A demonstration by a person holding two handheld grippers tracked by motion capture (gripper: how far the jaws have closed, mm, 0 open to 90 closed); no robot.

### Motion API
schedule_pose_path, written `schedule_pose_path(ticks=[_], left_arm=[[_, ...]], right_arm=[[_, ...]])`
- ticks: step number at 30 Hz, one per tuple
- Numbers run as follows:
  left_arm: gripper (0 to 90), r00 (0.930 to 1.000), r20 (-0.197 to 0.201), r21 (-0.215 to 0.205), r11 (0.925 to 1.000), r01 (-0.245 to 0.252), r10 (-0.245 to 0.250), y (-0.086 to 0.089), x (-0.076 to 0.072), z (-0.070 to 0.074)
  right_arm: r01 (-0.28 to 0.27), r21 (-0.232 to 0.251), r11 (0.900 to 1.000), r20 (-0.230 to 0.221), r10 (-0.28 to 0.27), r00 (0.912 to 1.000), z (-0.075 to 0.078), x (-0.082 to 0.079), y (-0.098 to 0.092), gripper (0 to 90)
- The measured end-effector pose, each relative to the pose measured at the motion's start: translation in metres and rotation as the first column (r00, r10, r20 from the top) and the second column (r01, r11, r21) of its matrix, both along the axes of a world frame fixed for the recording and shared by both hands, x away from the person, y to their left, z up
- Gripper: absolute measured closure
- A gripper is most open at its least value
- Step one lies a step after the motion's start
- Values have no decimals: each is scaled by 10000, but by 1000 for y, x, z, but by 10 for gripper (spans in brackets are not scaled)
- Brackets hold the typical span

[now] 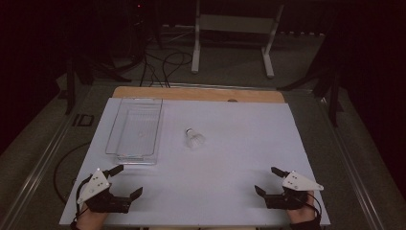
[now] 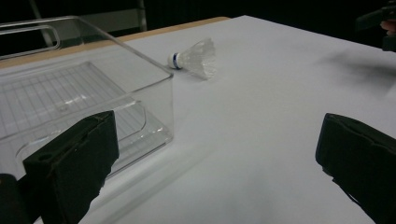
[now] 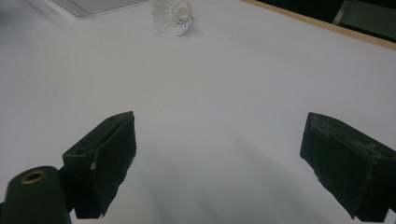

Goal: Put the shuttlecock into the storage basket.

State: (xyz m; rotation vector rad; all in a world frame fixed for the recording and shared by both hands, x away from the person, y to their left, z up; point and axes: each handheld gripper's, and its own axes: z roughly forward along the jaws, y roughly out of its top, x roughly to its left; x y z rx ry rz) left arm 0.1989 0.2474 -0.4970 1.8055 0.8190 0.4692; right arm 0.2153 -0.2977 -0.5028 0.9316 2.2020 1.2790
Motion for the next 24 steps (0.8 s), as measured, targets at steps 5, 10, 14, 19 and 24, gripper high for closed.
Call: schedule_pose_path(ticks=[5,10,14,19,24], left_arm=[[2,10000,-74,116,9999,-64,65,-5,-3,14],[2,9993,-355,206,9997,111,-104,-9,-2,24],[1,9986,-480,351,9991,232,-215,-12,-2,28],[1,9965,-687,762,9956,538,-486,-19,0,37],[1,9932,-1017,888,9938,662,-571,-26,4,37]], right_arm=[[52,-63,10000,104,-51,9999,1,-1,0,101],[200,-57,9998,255,-199,9995,4,-3,0,100],[208,-120,9997,356,-204,9992,5,-4,0,100],[262,-93,9996,441,-257,9987,6,-4,1,100],[303,-95,9995,424,-299,9987,6,-4,1,100]])
